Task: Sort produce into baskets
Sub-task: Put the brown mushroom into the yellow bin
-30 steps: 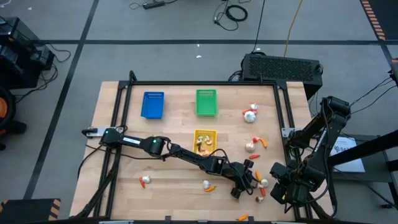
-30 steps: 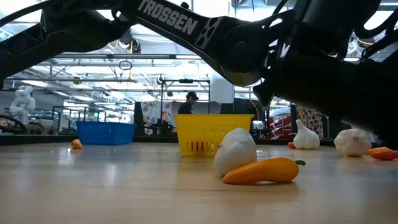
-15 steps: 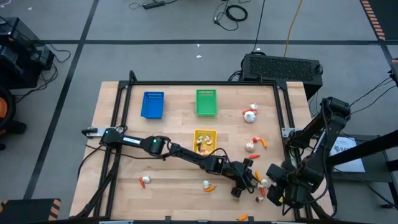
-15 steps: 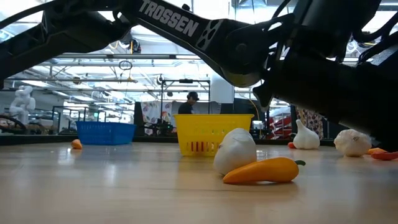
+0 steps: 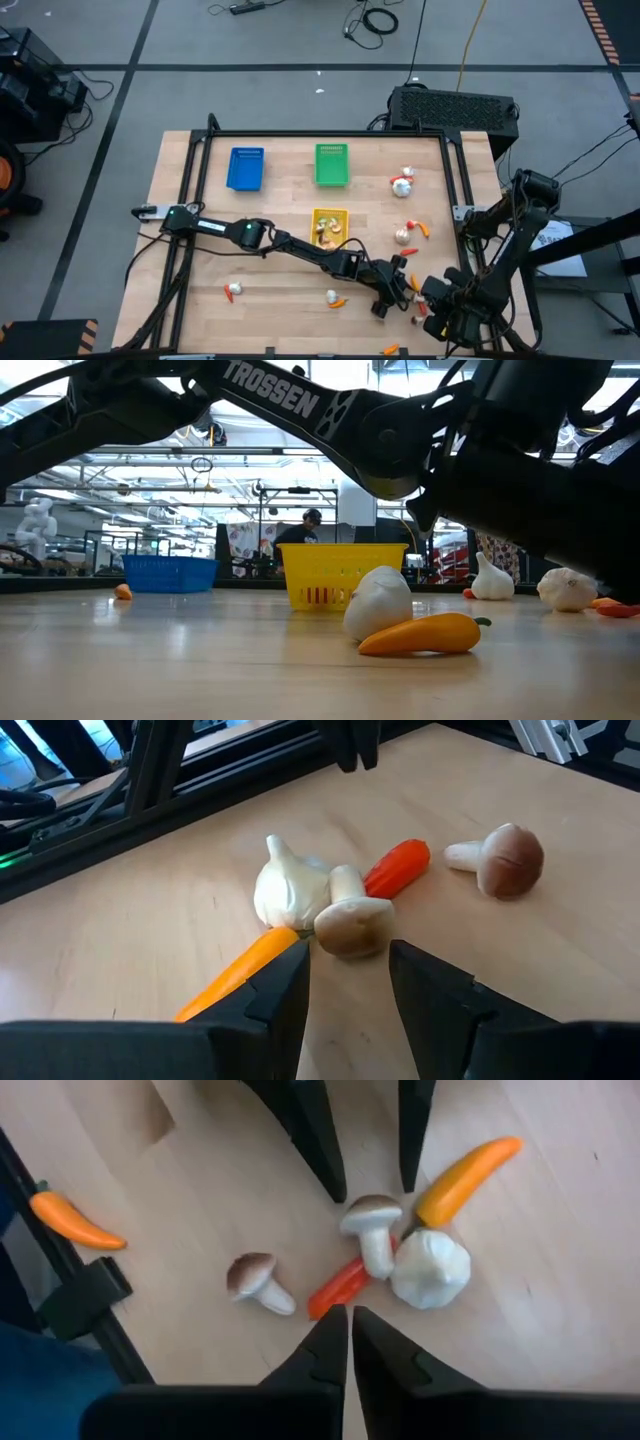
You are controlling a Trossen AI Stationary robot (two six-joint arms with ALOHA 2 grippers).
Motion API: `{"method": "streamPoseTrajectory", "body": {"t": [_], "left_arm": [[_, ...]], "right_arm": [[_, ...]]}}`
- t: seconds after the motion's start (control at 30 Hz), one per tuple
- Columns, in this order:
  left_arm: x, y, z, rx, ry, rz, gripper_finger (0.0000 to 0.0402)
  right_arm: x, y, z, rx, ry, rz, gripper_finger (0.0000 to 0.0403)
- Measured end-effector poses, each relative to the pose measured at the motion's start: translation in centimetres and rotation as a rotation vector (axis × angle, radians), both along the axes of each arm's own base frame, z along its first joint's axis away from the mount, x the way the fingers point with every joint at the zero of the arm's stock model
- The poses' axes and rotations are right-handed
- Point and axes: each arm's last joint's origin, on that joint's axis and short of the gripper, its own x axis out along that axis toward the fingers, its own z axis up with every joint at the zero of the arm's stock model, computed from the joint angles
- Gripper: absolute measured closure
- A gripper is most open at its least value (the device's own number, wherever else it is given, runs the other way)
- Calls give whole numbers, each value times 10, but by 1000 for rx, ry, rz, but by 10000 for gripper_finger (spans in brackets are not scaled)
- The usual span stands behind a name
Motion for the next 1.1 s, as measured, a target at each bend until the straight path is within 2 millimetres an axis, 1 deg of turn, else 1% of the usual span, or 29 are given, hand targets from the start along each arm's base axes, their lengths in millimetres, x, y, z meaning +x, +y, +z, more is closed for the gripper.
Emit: {"method": "streamPoseTrajectory", "body": {"t": [0.07,0.17,0.27,0.37,0.73,0.93,1.1], "left_arm": [[0,0,0,0,1,-1,254],[0,0,0,-2,1,0,254],[0,0,0,-22,9,8,254],[0,0,-1,-22,17,8,254],[0,1,-1,-29,30,37,252],[-1,0,-2,-43,44,15,222],[-1,0,-1,-80,58,42,197]], "right_arm": [[0,0,-3,6,-16,-2,399],[0,-3,-14,8,-60,-17,401],[-2,-8,-26,18,-59,-45,402],[-4,-11,-34,31,-55,-75,402],[-5,-10,-35,44,-37,-72,403],[-4,-12,-35,22,-66,-81,403],[-2,-13,-35,10,-88,-94,403]]}}
